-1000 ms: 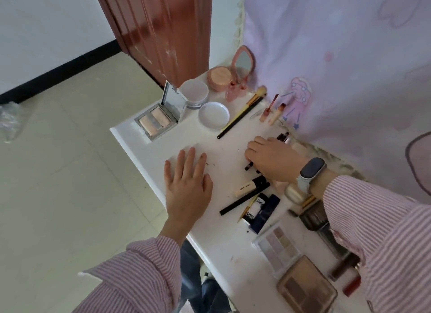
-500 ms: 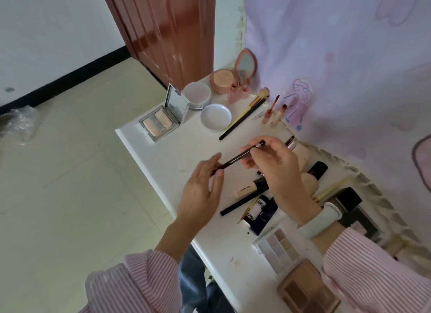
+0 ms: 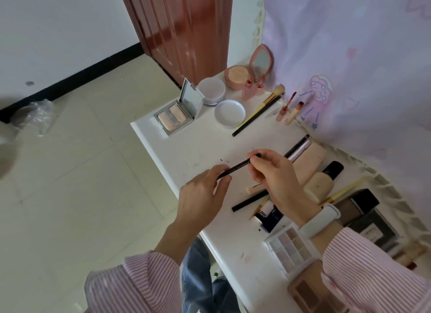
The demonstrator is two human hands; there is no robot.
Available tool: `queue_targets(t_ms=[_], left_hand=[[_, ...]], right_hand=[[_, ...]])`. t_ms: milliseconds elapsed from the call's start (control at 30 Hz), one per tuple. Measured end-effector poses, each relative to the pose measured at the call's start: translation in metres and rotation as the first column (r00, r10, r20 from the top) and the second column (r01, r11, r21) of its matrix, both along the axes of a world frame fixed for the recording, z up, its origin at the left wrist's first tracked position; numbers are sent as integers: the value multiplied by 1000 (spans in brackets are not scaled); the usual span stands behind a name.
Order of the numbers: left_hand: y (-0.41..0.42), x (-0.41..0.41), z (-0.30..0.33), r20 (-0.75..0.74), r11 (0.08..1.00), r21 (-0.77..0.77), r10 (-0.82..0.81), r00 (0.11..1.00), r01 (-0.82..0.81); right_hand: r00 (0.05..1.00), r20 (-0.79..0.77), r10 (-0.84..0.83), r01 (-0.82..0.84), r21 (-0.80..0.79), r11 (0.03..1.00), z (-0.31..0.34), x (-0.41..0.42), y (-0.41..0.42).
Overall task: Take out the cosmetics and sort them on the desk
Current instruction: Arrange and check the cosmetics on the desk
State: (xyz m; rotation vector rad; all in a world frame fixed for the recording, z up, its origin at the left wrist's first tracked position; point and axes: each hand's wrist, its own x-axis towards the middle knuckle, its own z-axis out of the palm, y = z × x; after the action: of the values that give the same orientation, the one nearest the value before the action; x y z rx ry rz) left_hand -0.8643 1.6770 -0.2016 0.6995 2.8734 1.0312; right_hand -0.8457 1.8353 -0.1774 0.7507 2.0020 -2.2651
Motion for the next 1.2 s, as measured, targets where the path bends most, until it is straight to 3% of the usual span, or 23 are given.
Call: queue_targets(t_ms=[67, 167, 300, 400, 467, 633, 733, 867, 933, 1000, 1133, 1200], left_hand=[[-10, -6, -6, 128, 998, -56, 48, 991, -41], [-30, -14, -15, 278, 980, 19, 185, 942, -198], [-41, -20, -22, 333, 957, 75, 241, 912, -280], [-38, -26, -26, 320, 949, 126, 237, 917, -290], [-34, -33, -27, 243, 949, 117, 258, 935, -293], [-22, -50, -28, -139, 970, -89, 215, 967, -228], [-14, -62, -28, -181, 962, -149, 203, 962, -231], [-4, -79, -27, -284, 948, -215, 171, 943, -236], [-1, -82, -26, -300, 939, -230, 181, 937, -255], [0, -76, -27, -315, 944, -207, 185, 931, -258], [9, -42, -34, -327, 980, -119, 111, 938, -158], [16, -23, -39, -272, 988, -131, 43, 961, -81]], right_hand=[[996, 22, -89, 89, -2, 996, -1, -11, 5], [986, 62, -157, 150, 101, 983, -5, -33, 11], [976, 208, 68, -111, 204, 973, -18, -65, -5], [953, 282, 113, -189, 258, 947, -25, -86, -20], [963, 252, 90, -167, 304, 938, -27, -95, -26], [979, 156, 133, -183, 368, 912, -27, -102, -28], [986, 105, 129, -159, 364, 918, -24, -94, -14], [993, -1, 117, -99, 527, 844, -18, -62, 18], [989, -6, 150, -110, 646, 756, -15, -43, 38], [969, 83, 231, -209, 769, 603, -14, -28, 59], [826, 346, 445, -414, 908, 63, -13, -13, 91], [748, 443, 494, -442, 888, -126, -11, -14, 97]])
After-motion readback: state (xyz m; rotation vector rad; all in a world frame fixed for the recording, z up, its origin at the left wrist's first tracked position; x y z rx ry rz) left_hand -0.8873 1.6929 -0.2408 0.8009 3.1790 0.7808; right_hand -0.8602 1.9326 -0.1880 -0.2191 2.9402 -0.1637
